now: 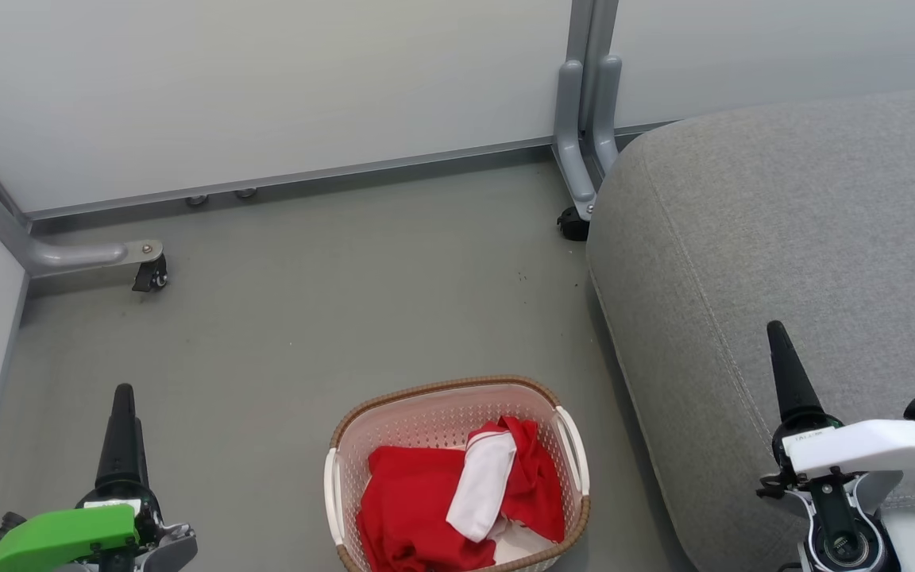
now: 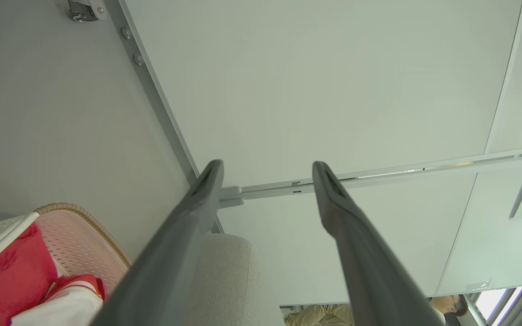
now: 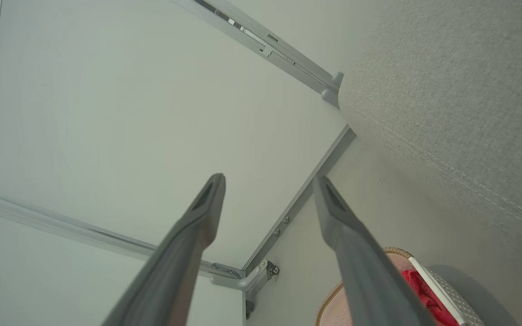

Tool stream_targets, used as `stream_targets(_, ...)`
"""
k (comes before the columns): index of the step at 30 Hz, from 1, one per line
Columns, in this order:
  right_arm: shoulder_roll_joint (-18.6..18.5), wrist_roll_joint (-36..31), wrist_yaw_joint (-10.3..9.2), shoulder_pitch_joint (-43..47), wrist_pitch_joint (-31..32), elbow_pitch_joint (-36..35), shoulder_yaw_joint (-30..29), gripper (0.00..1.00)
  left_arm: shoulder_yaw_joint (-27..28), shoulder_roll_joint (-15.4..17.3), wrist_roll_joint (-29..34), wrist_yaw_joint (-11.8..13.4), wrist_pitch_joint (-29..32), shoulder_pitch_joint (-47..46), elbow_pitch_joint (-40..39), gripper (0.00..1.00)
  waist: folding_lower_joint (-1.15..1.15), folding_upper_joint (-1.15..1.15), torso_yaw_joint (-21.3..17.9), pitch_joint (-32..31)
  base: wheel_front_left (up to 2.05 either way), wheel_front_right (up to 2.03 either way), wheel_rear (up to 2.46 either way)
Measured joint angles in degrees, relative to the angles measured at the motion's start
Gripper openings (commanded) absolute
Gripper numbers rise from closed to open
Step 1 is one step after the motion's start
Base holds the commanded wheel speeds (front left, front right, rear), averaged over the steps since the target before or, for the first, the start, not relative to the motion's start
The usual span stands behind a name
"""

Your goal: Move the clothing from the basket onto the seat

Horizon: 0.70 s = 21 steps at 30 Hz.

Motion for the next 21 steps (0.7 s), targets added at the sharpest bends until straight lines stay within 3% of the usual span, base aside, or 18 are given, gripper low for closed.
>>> stream_targets(8, -1.58, -15.37, 0.01, -0.33, -1.67, -6.03, 2.02, 1.0, 2.1, 0.02, 5.04, 0.0, -1.83, 0.04, -1.86, 1.0, 0.0, 0.0, 0.4, 0.08, 0.0, 0.0, 0.0)
stream_targets(21, -2.67, -31.99, 0.01, -0.33, -4.1, -11.12, 5.75, 1.0, 0.63, 0.09, 19.4, 0.0, -4.24, 1.8, -6.33, 1.0, 0.0, 0.0, 1.14, -0.29, 0.0, 0.0, 0.0)
